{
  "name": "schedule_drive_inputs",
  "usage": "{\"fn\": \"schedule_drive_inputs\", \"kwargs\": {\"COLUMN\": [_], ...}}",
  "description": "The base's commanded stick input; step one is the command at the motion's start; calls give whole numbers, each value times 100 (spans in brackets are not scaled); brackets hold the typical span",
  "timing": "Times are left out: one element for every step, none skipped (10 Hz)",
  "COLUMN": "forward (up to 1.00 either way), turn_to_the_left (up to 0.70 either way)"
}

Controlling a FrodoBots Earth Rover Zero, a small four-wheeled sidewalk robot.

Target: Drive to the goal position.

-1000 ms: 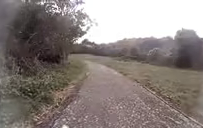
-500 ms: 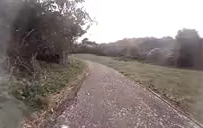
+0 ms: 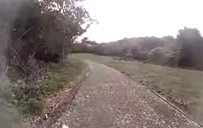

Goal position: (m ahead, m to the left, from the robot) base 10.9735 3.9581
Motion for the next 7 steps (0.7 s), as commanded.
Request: {"fn": "schedule_drive_inputs", "kwargs": {"forward": [30,30,30,30,30,30,30], "turn_to_the_left": [0,0,0,0,0,0,0]}}
